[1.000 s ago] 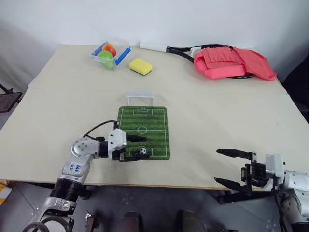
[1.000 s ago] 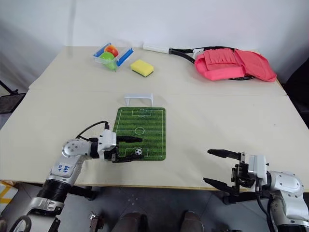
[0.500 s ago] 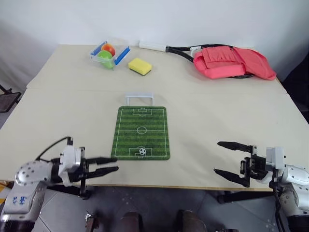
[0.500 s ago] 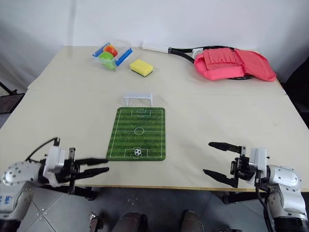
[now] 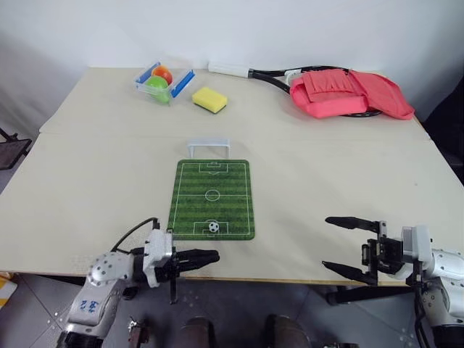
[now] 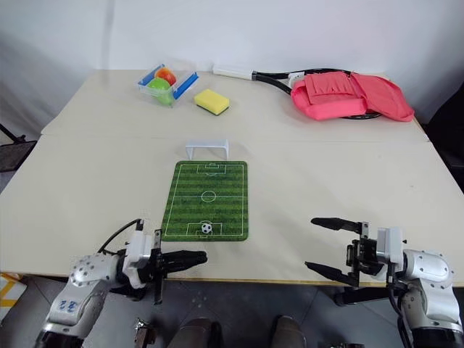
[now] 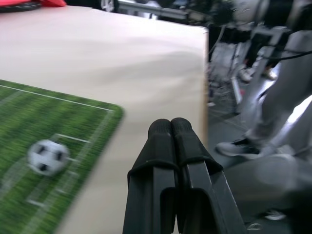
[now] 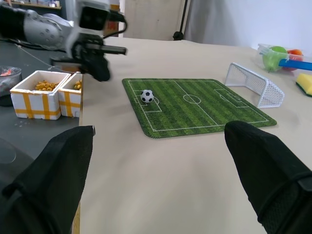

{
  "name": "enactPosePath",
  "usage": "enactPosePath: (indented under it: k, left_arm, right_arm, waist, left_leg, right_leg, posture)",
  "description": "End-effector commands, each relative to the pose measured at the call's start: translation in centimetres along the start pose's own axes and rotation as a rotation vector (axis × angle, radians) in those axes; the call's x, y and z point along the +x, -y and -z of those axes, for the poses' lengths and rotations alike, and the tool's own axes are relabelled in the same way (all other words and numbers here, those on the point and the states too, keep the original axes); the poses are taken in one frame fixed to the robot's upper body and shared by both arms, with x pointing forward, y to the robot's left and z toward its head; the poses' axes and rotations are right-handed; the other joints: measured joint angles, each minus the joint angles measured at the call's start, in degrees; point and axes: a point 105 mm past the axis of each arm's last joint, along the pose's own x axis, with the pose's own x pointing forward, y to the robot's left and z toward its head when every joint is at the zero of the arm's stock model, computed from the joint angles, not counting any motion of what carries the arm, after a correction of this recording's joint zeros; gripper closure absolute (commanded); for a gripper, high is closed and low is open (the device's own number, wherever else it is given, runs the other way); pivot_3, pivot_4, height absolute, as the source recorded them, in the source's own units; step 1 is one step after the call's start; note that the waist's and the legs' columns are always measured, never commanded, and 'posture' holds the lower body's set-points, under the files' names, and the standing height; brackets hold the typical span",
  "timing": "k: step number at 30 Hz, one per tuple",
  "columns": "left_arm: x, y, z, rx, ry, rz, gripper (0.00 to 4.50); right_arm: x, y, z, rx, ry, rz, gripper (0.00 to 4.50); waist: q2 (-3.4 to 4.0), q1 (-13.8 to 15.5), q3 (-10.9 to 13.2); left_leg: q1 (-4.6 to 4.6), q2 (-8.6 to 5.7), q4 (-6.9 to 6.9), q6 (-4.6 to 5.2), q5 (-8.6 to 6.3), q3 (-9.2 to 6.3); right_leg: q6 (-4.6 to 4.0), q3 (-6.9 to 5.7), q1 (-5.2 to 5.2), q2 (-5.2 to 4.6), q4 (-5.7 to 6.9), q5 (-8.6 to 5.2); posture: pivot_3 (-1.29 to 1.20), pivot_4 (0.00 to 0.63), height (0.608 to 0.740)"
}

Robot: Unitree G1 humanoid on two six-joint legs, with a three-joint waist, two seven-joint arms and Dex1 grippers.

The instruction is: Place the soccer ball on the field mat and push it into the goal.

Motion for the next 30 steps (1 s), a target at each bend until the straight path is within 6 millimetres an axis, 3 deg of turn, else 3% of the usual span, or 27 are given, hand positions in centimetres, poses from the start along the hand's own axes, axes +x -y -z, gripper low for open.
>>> enactPosePath:
  k: [1, 10, 17, 19, 21, 23, 27, 30]
  left_arm:
    - [0.6, -0.9, 0.6, 0.016, -0.024, -0.034, 4.46]
    - [2.4, -2.5, 1.4, 0.013, -0.051, -0.054, 4.46]
    - [3.7, -6.7, -0.1, 0.051, 0.001, -0.199, 4.46]
    - [3.7, -9.1, -0.4, 0.091, -0.021, -0.255, 4.46]
    - [3.3, -12.6, -1.9, 0.17, -0.011, -0.367, 4.46]
    - [3.3, -14.0, -3.7, 0.175, 0.063, -0.388, 4.46]
    - [2.0, -15.8, -6.3, 0.216, 0.113, -0.421, 4.46]
    - [0.1, -15.1, -7.2, 0.285, 0.124, -0.403, 4.46]
  right_arm:
    - [-0.5, -0.3, -0.4, -0.02, 0.006, -0.01, 0.0]
    - [-0.2, -0.9, 0.0, -0.003, 0.012, 0.031, 0.0]
    - [0.6, -1.4, -0.6, -0.008, 0.028, 0.072, 0.0]
    - [0.7, -1.4, -0.9, -0.014, 0.036, 0.107, 0.0]
    - [0.8, -1.1, -1.4, -0.015, 0.054, 0.161, 0.0]
    - [0.9, -0.9, -1.6, -0.011, 0.065, 0.197, 0.0]
    - [1.7, -1.1, -1.9, 0.011, 0.085, 0.238, 0.0]
    - [2.2, -0.4, -2.3, 0.01, 0.123, 0.317, 0.0]
  waist:
    - [0.0, 0.0, 0.0]
    - [0.0, 0.1, 0.0]
    - [0.0, 0.1, 0.0]
    - [0.0, 0.2, 0.0]
    - [-0.02, 0.2, 0.0]
    - [-0.03, 0.2, 0.0]
    - [-0.05, 0.0, 0.0]
    - [-0.05, -0.4, 0.0]
  left_leg:
    - [0.01, 0.0, -0.01, 0.0, 0.0, 0.0]
    - [0.0, 0.0, 0.0, 0.0, 0.0, 0.01]
    - [-0.01, -0.01, 0.07, 0.0, 0.0, 0.0]
    - [-0.01, -0.02, 0.07, 0.0, 0.0, 0.0]
    - [-0.03, 0.0, 0.08, -0.01, 0.01, -0.01]
    - [-0.06, -0.03, 0.09, 0.0, 0.02, 0.01]
    - [-0.08, -0.05, 0.06, 0.05, -0.04, 0.03]
    - [-0.12, -0.03, -0.09, 0.04, -0.04, 0.15]
  right_leg:
    - [0.0, 0.0, -0.01, 0.0, 0.01, 0.0]
    - [0.0, 0.0, 0.0, 0.0, 0.0, 0.0]
    - [0.02, 0.0, 0.01, 0.0, 0.01, 0.01]
    - [0.03, 0.0, 0.02, -0.01, 0.01, 0.02]
    - [0.03, -0.03, -0.02, 0.03, 0.02, 0.02]
    - [0.04, -0.01, -0.02, 0.02, 0.02, 0.03]
    - [0.07, -0.01, -0.03, 0.01, -0.04, 0.05]
    - [0.07, 0.01, -0.23, 0.02, -0.04, 0.05]
  posture:
    - [0.0, 0.15, 0.74]
    - [0.0, 0.15, 0.74]
    - [0.0, 0.15, 0.74]
    - [0.0, 0.15, 0.74]
    - [0.0, 0.15, 0.74]
    - [0.0, 0.15, 0.74]
    - [0.0, 0.15, 0.74]
    - [0.0, 0.15, 0.74]
